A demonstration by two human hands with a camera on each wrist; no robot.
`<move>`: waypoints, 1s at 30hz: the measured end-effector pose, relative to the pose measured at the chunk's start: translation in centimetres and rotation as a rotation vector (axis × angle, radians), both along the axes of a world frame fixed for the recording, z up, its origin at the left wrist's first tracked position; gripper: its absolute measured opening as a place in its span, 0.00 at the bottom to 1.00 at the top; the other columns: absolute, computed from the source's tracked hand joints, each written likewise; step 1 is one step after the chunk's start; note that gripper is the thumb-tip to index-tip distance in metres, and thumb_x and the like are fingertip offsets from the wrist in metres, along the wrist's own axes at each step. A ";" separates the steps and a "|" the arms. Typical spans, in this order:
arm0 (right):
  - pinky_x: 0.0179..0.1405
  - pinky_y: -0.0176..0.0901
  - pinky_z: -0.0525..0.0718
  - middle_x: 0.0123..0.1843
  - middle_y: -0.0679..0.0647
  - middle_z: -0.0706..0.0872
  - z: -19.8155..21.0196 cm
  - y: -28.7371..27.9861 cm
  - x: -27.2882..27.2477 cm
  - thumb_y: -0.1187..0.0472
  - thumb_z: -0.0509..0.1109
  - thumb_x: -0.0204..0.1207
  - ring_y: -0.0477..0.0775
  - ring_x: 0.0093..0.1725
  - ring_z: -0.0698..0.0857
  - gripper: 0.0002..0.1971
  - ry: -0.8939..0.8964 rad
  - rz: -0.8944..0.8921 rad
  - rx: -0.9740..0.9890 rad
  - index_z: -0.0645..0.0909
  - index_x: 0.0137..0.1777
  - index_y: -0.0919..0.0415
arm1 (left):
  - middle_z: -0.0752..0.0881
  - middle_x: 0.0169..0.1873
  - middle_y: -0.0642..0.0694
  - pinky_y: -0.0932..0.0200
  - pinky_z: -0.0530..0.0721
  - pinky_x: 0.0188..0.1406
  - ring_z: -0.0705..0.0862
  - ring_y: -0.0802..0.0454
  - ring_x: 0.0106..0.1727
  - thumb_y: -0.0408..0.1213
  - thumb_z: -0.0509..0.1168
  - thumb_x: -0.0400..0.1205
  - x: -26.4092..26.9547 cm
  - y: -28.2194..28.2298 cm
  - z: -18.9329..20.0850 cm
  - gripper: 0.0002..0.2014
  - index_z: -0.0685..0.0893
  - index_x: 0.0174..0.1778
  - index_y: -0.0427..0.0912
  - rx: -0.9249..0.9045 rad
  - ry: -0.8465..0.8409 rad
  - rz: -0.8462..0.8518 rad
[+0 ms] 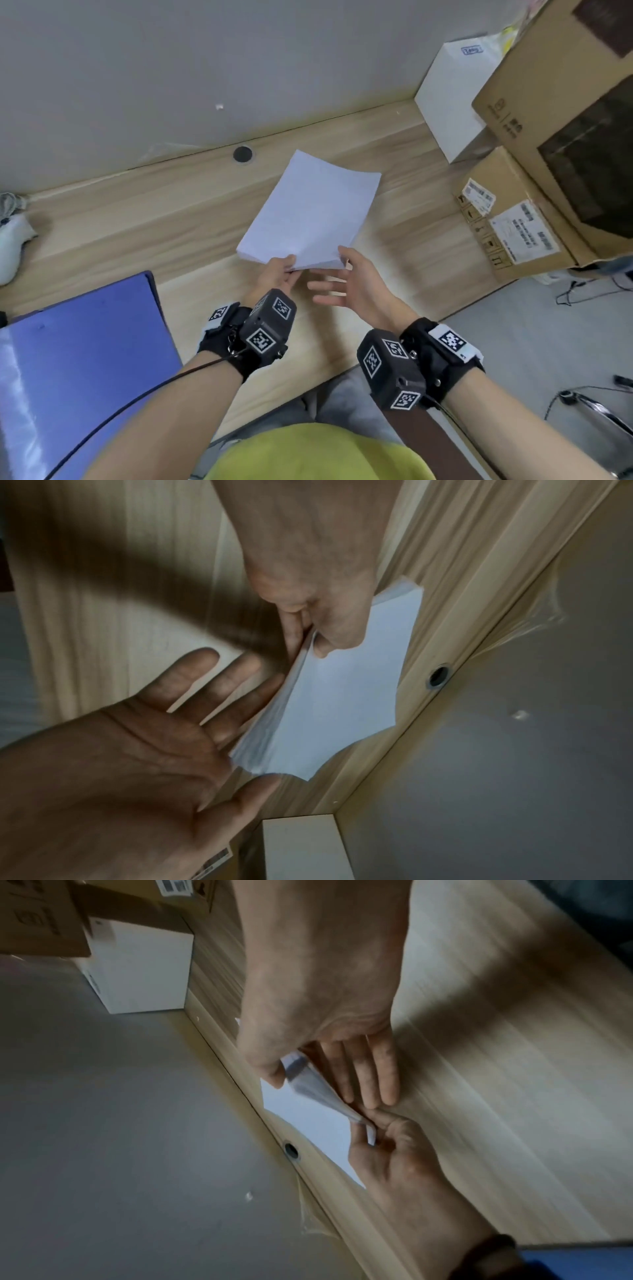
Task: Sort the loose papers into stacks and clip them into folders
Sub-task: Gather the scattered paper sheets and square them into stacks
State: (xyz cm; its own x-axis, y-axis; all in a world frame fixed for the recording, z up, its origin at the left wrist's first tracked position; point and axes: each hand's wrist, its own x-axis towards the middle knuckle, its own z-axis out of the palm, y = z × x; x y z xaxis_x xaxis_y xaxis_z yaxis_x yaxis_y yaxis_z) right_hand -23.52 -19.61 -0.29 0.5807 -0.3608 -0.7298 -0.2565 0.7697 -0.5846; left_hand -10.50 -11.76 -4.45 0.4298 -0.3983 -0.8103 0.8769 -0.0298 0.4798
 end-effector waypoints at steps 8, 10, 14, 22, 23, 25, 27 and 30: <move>0.44 0.48 0.90 0.43 0.60 0.90 -2.5 -4.1 -1.2 0.60 0.55 0.86 0.60 0.42 0.90 0.14 0.171 -0.080 -0.076 0.78 0.60 0.68 | 0.87 0.40 0.44 0.60 0.84 0.43 0.86 0.52 0.42 0.24 0.60 0.85 -3.3 -5.9 -0.5 0.05 0.79 0.48 0.37 0.000 0.121 -0.035; 0.37 0.44 0.89 0.37 0.59 0.86 -3.2 -6.1 -1.4 0.63 0.53 0.86 0.58 0.36 0.88 0.13 0.234 -0.090 -0.059 0.77 0.54 0.70 | 0.85 0.45 0.43 0.56 0.83 0.54 0.85 0.50 0.47 0.25 0.60 0.84 -3.3 -7.1 -0.7 0.05 0.79 0.48 0.37 -0.002 0.155 -0.032; 0.27 0.40 0.82 0.30 0.57 0.78 -4.4 -11.0 -2.4 0.66 0.54 0.85 0.54 0.26 0.83 0.11 0.326 -0.058 -0.044 0.72 0.42 0.65 | 0.84 0.55 0.39 0.53 0.88 0.53 0.85 0.44 0.54 0.26 0.63 0.82 -1.5 -7.5 -1.8 0.14 0.76 0.64 0.35 0.052 0.156 0.042; 0.20 0.36 0.77 0.16 0.49 0.78 -5.6 -18.3 -2.0 0.63 0.55 0.84 0.49 0.19 0.79 0.14 0.421 0.030 -0.041 0.72 0.36 0.63 | 0.85 0.58 0.40 0.59 0.91 0.36 0.88 0.47 0.45 0.20 0.65 0.81 -0.3 -8.9 -3.0 0.21 0.76 0.70 0.36 0.151 -0.036 -0.200; 0.21 0.37 0.77 0.16 0.50 0.78 -5.7 -18.8 -1.8 0.62 0.56 0.85 0.49 0.20 0.79 0.15 0.436 0.022 -0.044 0.72 0.35 0.63 | 0.85 0.59 0.40 0.59 0.91 0.37 0.88 0.47 0.43 0.20 0.64 0.81 -0.5 -9.4 -2.9 0.22 0.75 0.71 0.37 0.155 -0.068 -0.217; 0.25 0.38 0.77 0.15 0.50 0.78 -6.0 -19.8 -1.7 0.60 0.58 0.85 0.49 0.20 0.79 0.17 0.461 -0.002 -0.047 0.73 0.33 0.63 | 0.84 0.58 0.41 0.59 0.91 0.39 0.87 0.49 0.41 0.19 0.63 0.81 -0.9 -10.4 -2.9 0.23 0.74 0.69 0.44 0.168 -0.108 -0.236; 0.28 0.39 0.77 0.17 0.51 0.79 -6.4 -20.6 -1.7 0.58 0.59 0.85 0.49 0.22 0.80 0.17 0.463 -0.046 -0.056 0.73 0.34 0.63 | 0.84 0.56 0.43 0.60 0.90 0.39 0.87 0.51 0.41 0.20 0.63 0.81 -1.2 -11.4 -3.0 0.24 0.73 0.69 0.48 0.177 -0.123 -0.230; 0.33 0.41 0.79 0.32 0.53 0.79 -7.3 -21.4 -1.7 0.55 0.59 0.85 0.50 0.34 0.80 0.14 0.480 -0.081 -0.085 0.74 0.40 0.62 | 0.86 0.52 0.45 0.60 0.90 0.38 0.88 0.50 0.42 0.20 0.63 0.81 -1.5 -12.7 -3.4 0.25 0.72 0.70 0.48 0.185 -0.138 -0.234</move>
State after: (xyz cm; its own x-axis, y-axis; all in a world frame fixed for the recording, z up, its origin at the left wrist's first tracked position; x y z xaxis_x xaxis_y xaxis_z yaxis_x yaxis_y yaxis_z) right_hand -25.21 -40.97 -7.57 0.1534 -0.4607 -0.8742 -0.4536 0.7532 -0.4764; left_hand -12.03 -24.48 -7.90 0.4543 -0.3506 -0.8189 0.7632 -0.3210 0.5608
